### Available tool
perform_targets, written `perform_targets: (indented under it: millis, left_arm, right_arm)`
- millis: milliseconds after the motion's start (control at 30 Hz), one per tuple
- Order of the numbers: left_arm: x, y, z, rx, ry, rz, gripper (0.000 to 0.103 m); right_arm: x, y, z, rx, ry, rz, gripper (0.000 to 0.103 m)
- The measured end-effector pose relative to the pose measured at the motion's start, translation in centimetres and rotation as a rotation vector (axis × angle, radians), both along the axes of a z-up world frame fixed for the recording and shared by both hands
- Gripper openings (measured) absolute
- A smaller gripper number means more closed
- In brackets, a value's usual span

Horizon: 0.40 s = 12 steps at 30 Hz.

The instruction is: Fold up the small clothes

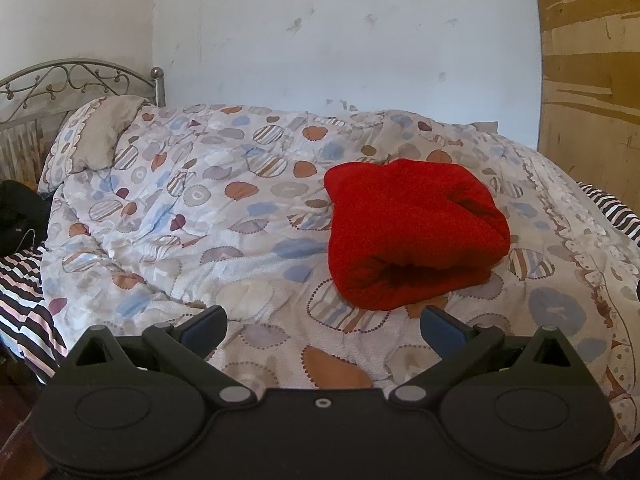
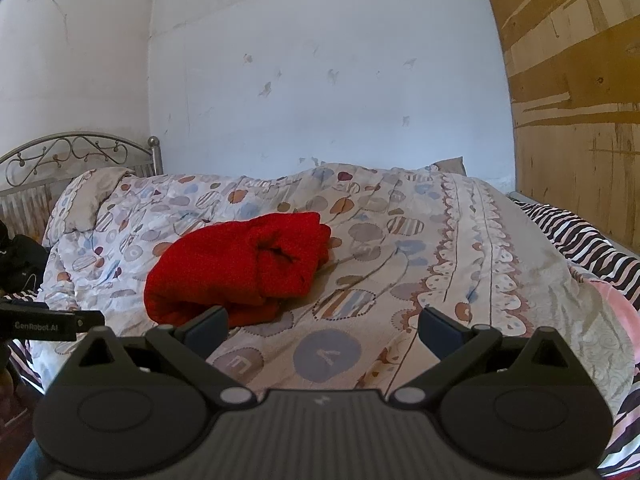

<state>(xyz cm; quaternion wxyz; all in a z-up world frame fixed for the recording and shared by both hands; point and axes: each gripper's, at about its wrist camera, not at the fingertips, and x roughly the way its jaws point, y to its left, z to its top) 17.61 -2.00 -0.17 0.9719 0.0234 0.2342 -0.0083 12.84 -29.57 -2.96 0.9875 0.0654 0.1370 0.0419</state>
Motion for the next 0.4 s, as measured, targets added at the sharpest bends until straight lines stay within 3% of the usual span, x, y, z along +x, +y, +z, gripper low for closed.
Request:
perform_targets:
  millis: [400]
  left_arm:
    - [0.57, 0.18, -0.28, -0.005, 0.024, 0.005, 0.102]
  right_arm:
    - [0.45, -0.01, -0.51, 0.011, 0.020, -0.005, 0.103]
